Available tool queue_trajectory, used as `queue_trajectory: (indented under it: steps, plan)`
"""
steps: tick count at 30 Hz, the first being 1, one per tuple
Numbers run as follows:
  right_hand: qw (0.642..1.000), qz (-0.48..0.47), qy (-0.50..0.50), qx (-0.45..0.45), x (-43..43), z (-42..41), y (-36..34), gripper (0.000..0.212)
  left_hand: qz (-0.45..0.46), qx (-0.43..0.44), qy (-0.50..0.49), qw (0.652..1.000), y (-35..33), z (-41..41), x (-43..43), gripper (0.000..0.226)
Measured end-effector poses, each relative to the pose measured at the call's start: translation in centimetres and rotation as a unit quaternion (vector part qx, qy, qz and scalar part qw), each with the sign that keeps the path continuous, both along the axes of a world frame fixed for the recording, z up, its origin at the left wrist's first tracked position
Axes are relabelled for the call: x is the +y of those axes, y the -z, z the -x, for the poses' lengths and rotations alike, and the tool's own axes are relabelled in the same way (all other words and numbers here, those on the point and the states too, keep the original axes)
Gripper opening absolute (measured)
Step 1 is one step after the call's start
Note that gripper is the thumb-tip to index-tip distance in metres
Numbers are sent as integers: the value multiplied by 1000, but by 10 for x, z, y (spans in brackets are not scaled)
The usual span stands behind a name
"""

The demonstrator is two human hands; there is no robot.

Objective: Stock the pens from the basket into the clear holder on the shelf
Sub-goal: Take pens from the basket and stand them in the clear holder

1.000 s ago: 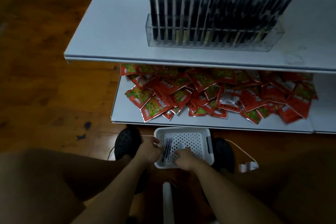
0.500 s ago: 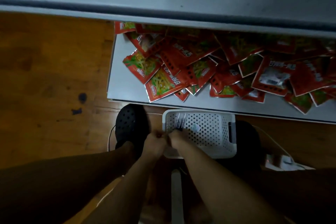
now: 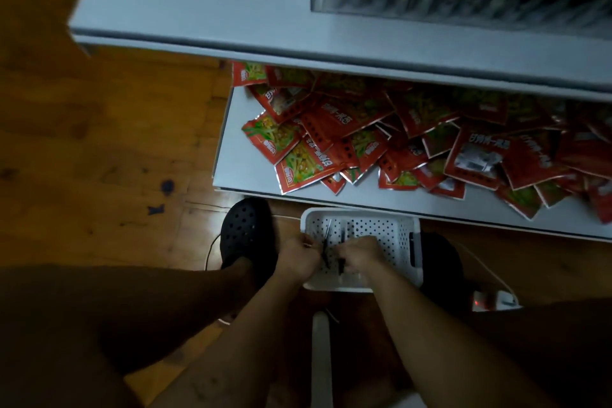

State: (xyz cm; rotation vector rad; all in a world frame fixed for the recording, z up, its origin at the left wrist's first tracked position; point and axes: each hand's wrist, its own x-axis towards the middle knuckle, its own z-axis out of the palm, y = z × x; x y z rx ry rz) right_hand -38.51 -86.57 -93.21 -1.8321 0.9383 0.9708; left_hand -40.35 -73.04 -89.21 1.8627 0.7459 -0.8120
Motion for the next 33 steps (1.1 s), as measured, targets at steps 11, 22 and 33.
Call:
queue_trajectory:
  steps: [11, 22, 33]
  plan:
    - [955, -220, 73, -187, -35, 2, -172, 19, 6, -228, 100, 968, -154, -35, -19, 12]
    - [841, -14, 14, -540, -100, -21, -350, 68, -6, -407, 70, 911, -305, -49, -28, 22]
    - [686, 154, 33, -711, -147, -89, -399, 80, -31, -435, -78, 897, -318, -124, -8, 38]
